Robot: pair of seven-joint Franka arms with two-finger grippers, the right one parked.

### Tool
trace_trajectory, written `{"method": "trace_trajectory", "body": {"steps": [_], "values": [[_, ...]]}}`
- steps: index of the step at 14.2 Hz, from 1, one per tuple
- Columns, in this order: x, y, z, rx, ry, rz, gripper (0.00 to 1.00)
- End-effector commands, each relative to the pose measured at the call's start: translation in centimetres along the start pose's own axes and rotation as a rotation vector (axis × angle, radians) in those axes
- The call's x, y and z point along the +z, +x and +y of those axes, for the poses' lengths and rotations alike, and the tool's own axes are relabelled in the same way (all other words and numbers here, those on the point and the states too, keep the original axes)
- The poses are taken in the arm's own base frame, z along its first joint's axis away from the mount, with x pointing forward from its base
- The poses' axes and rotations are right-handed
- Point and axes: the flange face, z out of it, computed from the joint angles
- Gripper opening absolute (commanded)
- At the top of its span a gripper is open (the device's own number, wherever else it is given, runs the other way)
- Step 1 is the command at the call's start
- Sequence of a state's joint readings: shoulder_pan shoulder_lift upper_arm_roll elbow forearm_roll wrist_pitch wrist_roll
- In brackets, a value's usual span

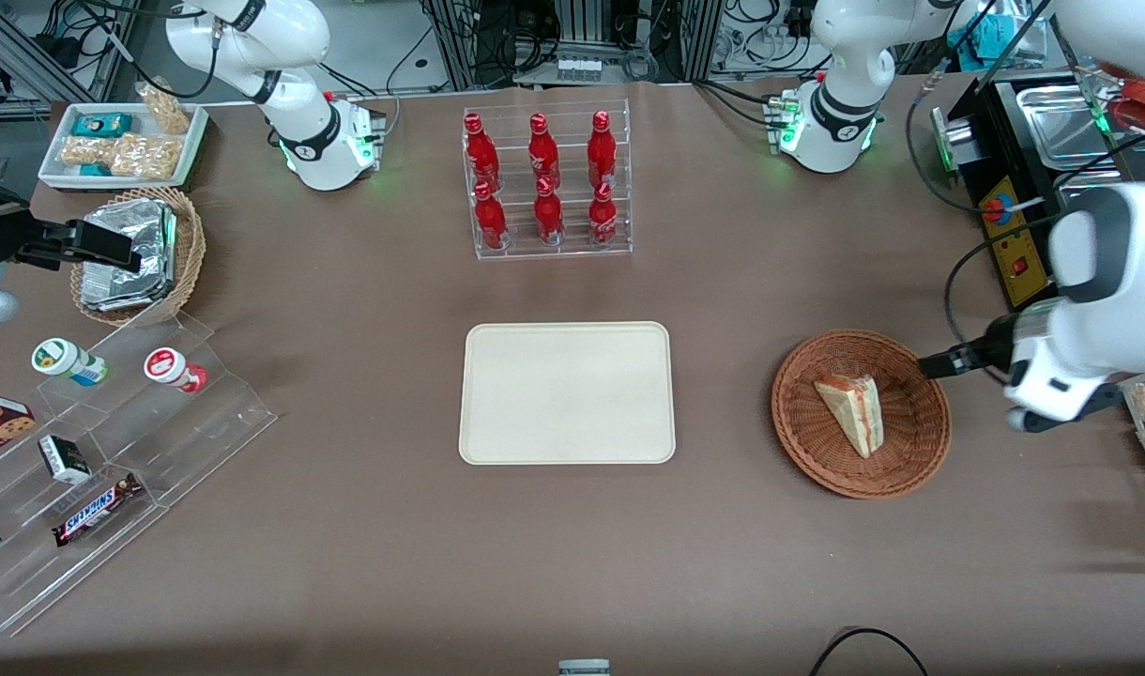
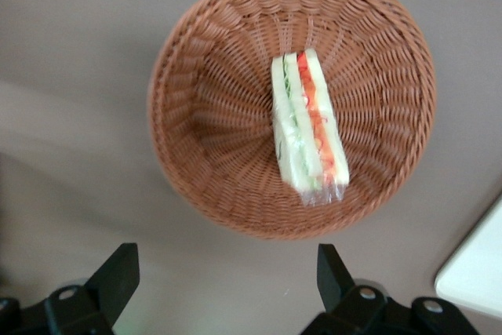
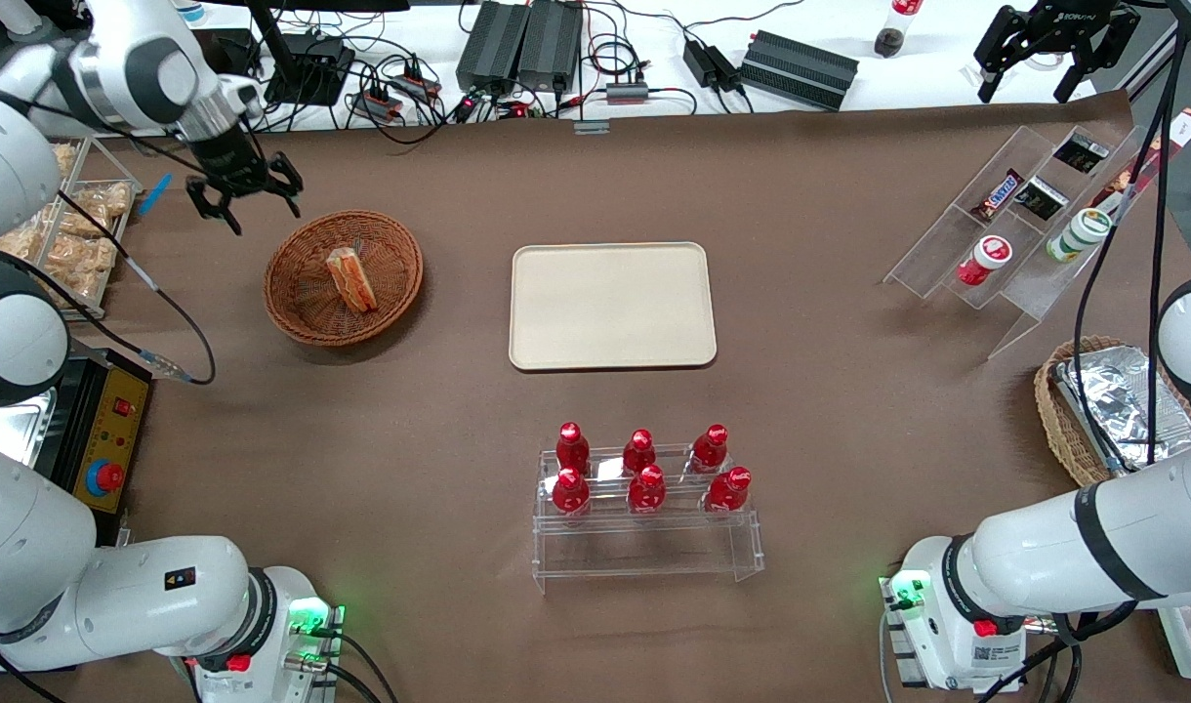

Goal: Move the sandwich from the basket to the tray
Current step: 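Lower the open left gripper over the wrapped sandwich in the wicker basket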

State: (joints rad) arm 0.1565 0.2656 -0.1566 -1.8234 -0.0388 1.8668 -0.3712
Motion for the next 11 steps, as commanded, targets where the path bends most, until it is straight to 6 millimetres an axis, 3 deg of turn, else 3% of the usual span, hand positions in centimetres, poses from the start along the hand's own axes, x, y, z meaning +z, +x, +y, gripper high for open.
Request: {"method": "trace_trajectory", "body": {"steps": [1,6,11], "values": [[4.7,-2.0,0.9,-0.062,-0.039,0.050,1.00],[8.0,-1.8,2.5,-0.112,-0.084,0.044,1.00],[10.6,-1.2,2.7,-0.119,-0.087,0.036,1.00]]}}
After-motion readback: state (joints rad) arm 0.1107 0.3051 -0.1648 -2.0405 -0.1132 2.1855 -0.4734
